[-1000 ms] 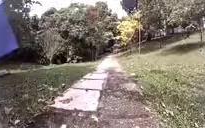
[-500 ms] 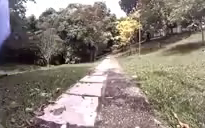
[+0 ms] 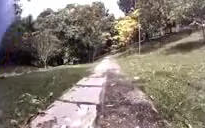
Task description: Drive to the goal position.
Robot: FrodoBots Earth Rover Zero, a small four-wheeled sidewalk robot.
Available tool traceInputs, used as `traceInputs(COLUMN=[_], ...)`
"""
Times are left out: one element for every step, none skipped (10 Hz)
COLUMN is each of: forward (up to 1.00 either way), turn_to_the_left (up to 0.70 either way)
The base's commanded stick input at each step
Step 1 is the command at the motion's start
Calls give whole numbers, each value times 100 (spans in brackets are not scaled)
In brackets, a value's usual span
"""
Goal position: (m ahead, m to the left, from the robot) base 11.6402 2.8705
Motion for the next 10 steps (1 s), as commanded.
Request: traceInputs(forward=[50,50,50,50,50,50,50,50,50,50], turn_to_the_left=[0,-31,-31,0,0,0,-9,-27,-17,-6])
